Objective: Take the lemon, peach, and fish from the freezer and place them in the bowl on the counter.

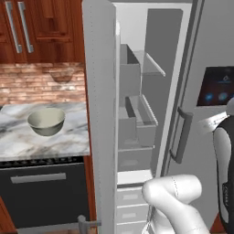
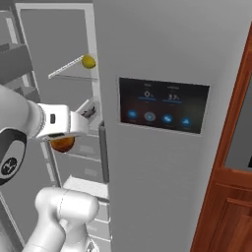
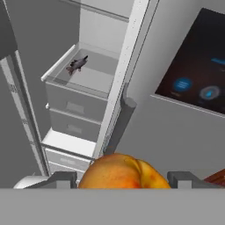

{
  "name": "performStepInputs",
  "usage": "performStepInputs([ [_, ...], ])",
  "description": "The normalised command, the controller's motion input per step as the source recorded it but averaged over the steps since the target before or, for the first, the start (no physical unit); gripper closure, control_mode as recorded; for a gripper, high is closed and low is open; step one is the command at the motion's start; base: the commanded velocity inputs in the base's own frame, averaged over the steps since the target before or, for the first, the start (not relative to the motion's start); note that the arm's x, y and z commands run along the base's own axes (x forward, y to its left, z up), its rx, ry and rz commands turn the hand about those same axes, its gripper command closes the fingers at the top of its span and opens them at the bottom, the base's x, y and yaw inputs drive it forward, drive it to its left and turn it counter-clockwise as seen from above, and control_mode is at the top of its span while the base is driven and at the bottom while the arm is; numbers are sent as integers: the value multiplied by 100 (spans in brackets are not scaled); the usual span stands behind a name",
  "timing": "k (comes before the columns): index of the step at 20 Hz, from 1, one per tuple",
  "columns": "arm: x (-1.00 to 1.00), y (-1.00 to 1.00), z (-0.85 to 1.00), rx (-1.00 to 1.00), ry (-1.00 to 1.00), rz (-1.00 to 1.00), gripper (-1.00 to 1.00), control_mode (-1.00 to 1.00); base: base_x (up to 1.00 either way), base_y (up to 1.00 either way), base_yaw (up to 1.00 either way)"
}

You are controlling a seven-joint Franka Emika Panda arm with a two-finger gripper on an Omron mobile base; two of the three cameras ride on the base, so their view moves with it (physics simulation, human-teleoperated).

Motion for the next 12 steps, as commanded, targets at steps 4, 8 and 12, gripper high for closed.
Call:
performStepInputs([
  [4,0,0,0,0,0,0,100,100,-85,24,0],
  [8,0,0,0,0,0,0,100,100,-82,55,0],
  [12,0,0,0,0,0,0,100,100,-71,94,0],
])
